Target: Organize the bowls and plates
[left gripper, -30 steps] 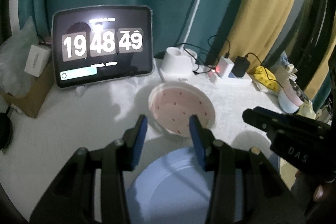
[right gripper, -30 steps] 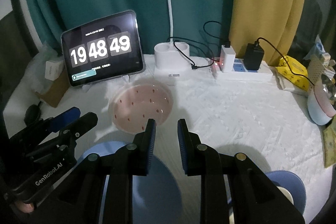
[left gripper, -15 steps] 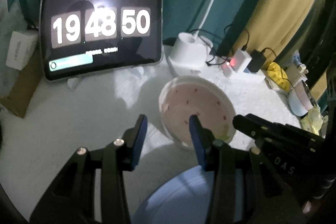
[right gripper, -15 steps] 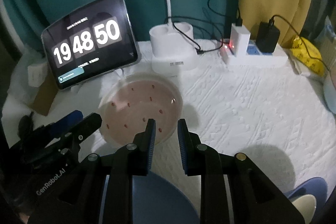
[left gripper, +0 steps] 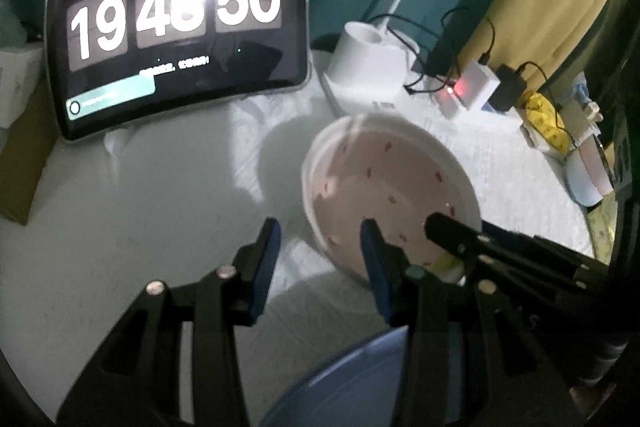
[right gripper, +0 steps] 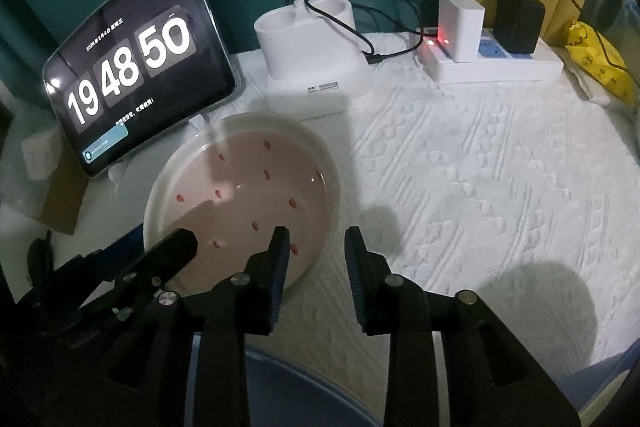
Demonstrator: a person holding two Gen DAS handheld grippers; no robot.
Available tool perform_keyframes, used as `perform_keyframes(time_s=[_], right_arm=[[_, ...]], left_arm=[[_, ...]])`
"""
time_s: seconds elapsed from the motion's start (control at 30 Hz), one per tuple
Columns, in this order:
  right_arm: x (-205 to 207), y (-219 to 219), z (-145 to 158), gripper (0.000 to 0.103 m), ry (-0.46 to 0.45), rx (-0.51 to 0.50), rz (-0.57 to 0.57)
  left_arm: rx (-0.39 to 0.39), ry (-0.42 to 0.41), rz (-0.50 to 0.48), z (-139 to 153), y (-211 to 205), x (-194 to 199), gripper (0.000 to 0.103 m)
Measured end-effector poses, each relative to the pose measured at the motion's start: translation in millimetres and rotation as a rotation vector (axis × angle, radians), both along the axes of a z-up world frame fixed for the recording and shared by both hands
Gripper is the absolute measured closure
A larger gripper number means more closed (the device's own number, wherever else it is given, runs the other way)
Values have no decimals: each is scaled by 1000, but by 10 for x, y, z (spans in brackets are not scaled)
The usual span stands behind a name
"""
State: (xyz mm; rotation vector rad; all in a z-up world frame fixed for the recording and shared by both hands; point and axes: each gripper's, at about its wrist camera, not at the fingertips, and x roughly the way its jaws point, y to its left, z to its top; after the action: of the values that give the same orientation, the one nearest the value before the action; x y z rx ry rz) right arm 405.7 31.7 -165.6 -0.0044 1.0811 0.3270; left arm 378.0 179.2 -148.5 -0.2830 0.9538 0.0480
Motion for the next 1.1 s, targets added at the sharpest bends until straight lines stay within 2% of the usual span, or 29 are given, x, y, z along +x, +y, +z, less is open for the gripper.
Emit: perform_keyframes(time_s=[0.1,0.23,0.3,0.4,0.57,1.1], right_arm=[[12,20,-48,81,10,5,7],[18,24,-54,85,1,13,5],[7,30,-32,87,-8,17,12],[-6,34,-8,88,-16,15,14],[-37,24,79,90,-43,25,19],[-318,-43,511,90,-147,58,33]], left_arm=[[0,-1,-4,-21,-12,16,60],[-15,3,-25,-54,-21,37,61],[-29,3,-46,-70,-41,50,67],[-8,0,-48,-68,-78,36,69],[-17,-16,-39,-56,-56,2,71],[8,-138,-26,314,-109,-255,71]])
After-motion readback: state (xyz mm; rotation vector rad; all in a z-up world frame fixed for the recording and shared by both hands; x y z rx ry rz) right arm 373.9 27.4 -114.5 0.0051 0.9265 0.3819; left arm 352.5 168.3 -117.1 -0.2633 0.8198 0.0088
